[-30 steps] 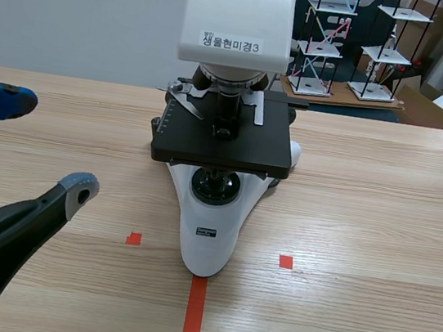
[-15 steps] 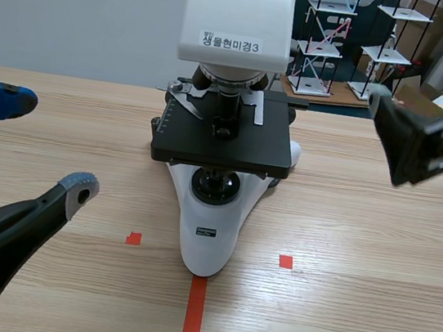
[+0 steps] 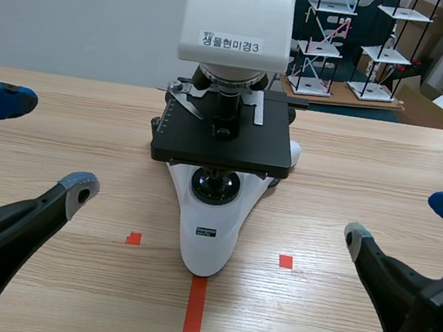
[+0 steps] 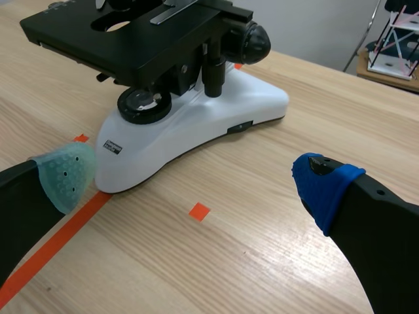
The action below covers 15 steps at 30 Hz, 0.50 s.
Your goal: Return to the home posture
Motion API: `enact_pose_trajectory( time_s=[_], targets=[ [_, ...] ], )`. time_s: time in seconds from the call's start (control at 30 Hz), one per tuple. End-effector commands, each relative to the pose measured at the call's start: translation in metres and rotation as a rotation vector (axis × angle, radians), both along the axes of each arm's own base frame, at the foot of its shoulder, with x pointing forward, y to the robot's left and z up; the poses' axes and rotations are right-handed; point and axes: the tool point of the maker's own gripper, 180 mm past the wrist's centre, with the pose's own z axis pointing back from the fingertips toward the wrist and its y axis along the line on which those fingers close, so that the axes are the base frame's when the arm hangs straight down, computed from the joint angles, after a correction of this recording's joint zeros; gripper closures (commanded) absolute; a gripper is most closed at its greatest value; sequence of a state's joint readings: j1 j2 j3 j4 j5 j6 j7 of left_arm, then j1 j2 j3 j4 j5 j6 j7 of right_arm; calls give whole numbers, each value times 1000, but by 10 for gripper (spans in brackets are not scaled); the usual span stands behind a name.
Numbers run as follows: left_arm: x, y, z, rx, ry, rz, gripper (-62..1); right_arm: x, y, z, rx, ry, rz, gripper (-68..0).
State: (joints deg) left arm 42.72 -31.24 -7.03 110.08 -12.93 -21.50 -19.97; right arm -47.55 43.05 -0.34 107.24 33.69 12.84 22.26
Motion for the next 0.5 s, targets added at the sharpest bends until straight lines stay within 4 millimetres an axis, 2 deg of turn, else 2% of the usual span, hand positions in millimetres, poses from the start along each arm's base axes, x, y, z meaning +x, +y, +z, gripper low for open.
enact_pose_trajectory(
  time_s=[0.0,0.17,0.47],
  targets=[
    [-1,-1,5,-29,-11,5,-581,2,3,16,15,-45,13,-671],
    [-1,-1,5,-28,-10,5,-581,-9,6,17,17,-20,21,-671],
    [-1,-1,5,-29,-11,5,-581,-7,8,25,18,-42,26,-671]
  ],
)
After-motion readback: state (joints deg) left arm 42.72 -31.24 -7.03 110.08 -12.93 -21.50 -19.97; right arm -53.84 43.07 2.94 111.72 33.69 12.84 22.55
